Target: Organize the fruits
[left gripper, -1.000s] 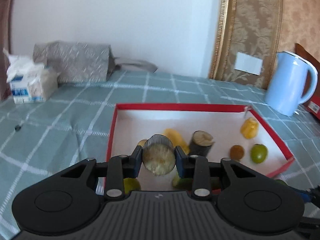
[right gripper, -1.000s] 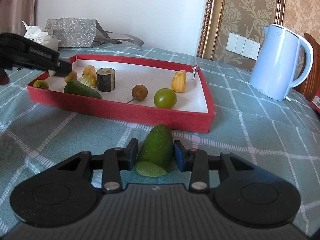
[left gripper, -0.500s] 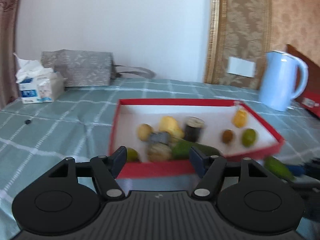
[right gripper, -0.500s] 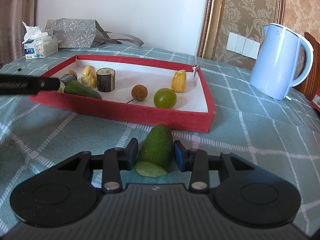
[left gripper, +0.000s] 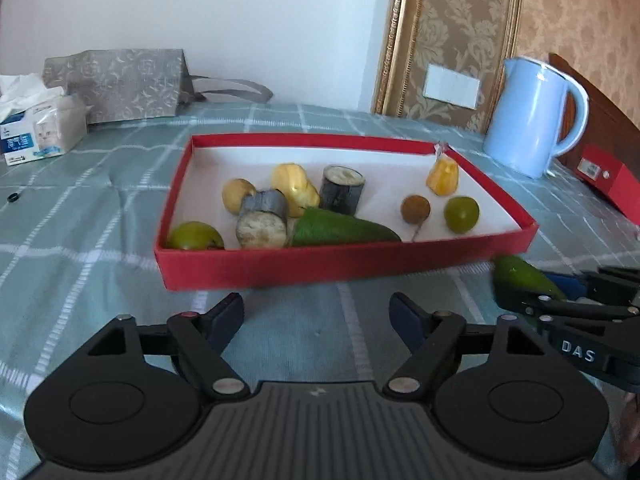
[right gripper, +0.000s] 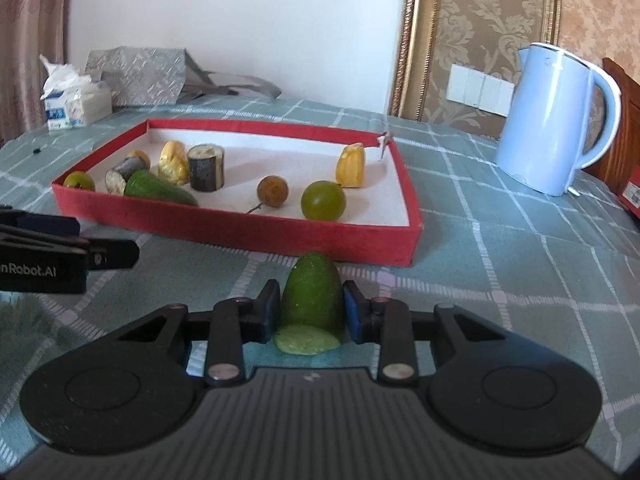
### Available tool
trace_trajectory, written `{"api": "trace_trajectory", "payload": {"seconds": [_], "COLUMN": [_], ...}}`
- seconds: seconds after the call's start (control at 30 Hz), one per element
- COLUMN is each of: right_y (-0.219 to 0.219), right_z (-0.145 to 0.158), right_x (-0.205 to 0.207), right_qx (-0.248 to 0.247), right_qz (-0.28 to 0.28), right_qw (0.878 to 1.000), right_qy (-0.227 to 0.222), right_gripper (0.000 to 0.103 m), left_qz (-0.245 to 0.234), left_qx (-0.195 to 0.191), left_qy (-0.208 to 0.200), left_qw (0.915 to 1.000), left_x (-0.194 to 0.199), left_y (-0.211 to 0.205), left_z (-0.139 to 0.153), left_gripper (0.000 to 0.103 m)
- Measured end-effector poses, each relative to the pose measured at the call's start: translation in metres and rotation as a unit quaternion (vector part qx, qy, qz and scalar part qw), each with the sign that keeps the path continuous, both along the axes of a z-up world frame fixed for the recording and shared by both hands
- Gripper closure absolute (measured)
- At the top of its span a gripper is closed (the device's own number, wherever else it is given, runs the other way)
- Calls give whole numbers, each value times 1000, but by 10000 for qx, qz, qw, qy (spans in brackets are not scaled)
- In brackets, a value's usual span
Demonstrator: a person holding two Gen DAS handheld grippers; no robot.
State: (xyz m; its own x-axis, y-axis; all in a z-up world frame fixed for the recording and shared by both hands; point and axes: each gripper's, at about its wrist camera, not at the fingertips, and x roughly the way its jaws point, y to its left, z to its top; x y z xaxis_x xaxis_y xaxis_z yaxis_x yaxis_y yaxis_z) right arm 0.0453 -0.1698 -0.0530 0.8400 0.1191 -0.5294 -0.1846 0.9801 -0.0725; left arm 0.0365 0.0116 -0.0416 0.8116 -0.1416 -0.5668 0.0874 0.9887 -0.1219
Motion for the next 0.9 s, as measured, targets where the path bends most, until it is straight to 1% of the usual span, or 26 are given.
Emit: {"api": "trace_trajectory", "payload": {"seconds": [0.07, 0.2, 0.3, 0.47, 0.63, 0.7, 0.73, 0.77, 0.9], "right_y": [-3, -5, -7, -1, 10, 17, 21, 24, 42], "right_z": [1, 3, 10, 28, 50, 55, 57, 58, 51], "right_x": [-1, -5, -7, 0, 29, 43, 52, 60, 96], "right_qx": [71, 105, 146, -120, -360, -530, -596, -641, -977], "right_qz": [-34, -32, -22, 79, 128, 128, 128, 128, 139], "right_qw": [10000, 9998, 9995, 9985, 9959, 9943, 9938, 9934, 9914], "right_qy": [-47, -158, -276, -534, -815, -921, -934, -938, -864], "right_gripper": [72, 72, 72, 73, 73, 78, 87, 88, 88], "left_qz": [12, -36, -64, -65, -91, -94, -100, -114, -145], "left_qx": [-20, 286, 269, 275, 288, 304, 305, 306, 328], "left_qy": [10, 6, 10, 13, 26, 31, 33, 38, 52], "left_qw": [10000, 9996, 9996, 9996, 9995, 9995, 9995, 9995, 9993], "left_x": [0, -1, 0, 0, 0, 1, 1, 1, 2], "left_y": [1, -7, -7, -7, -8, -9, -9, -9, -10], "left_z": [-1, -3, -3, -2, -2, -2, -3, -3, -3], "left_gripper": [20, 18, 17, 17, 15, 15, 15, 14, 12]}}
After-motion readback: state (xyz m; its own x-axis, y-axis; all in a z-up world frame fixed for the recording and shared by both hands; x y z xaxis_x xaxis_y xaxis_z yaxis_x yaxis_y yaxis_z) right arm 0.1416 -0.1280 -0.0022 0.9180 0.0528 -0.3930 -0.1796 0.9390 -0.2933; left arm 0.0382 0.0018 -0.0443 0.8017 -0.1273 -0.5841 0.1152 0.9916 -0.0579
